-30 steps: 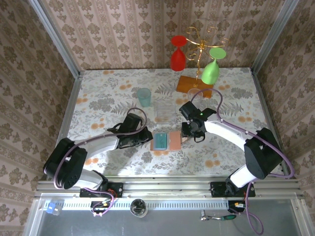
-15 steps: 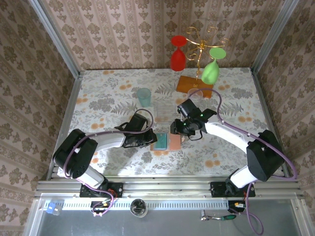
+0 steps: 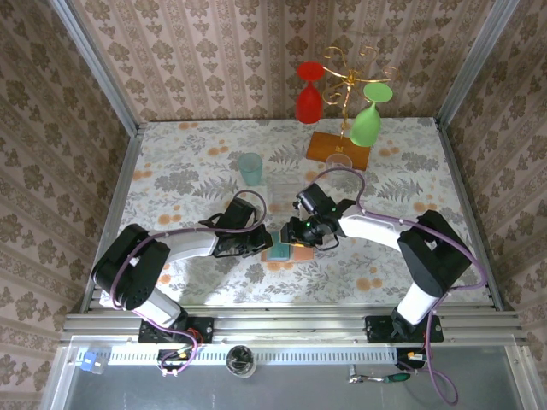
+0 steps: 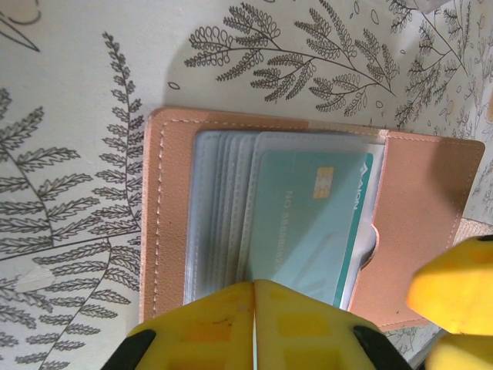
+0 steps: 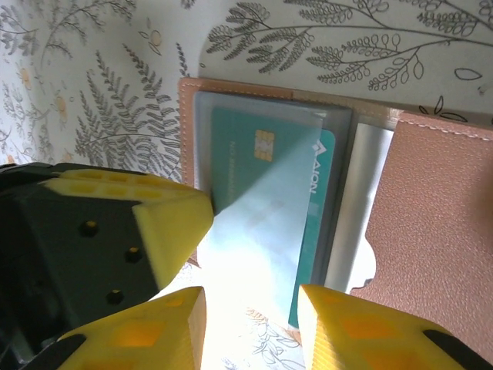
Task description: Take the credit cards out of the card holder
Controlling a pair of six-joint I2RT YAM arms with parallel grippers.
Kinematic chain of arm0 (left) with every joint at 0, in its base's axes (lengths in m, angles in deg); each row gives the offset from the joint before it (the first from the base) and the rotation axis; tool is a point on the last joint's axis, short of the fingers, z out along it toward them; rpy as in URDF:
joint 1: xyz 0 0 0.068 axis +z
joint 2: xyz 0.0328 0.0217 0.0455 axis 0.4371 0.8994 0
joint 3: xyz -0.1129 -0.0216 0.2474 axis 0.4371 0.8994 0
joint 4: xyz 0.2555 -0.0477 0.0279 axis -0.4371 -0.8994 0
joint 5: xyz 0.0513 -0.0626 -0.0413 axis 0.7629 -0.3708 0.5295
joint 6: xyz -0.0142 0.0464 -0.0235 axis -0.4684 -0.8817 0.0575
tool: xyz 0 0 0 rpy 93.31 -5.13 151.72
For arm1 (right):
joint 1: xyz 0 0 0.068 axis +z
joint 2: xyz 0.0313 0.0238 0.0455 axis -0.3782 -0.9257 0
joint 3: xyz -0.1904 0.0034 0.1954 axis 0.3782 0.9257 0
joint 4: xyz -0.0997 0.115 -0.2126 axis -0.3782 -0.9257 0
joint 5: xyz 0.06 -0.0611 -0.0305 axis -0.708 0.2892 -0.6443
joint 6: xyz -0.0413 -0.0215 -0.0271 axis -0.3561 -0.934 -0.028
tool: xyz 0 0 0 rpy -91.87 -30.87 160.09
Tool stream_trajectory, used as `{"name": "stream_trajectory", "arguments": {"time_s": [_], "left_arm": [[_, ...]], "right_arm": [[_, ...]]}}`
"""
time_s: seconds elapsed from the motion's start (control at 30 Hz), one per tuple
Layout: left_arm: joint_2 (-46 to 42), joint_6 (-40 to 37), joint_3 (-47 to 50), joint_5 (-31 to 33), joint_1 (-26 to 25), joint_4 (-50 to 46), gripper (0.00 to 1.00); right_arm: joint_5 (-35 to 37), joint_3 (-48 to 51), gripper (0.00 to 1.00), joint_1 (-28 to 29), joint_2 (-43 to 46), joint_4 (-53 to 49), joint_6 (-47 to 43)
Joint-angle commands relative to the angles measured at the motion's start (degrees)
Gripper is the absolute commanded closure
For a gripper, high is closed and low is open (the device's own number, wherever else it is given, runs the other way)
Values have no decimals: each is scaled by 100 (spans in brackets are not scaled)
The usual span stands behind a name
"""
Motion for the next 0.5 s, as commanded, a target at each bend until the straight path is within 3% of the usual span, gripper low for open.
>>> {"name": "stream_trajectory", "arguments": {"time_s": [0.0,0.47], "left_arm": [[13,-71,-69,0,-47,-49,91],[30,-228,-232,236,-110,-498,91]], "right_arm": [[-235,81,64,12,-158,317,68],[-112,71,70,12,-523,453,29]]}}
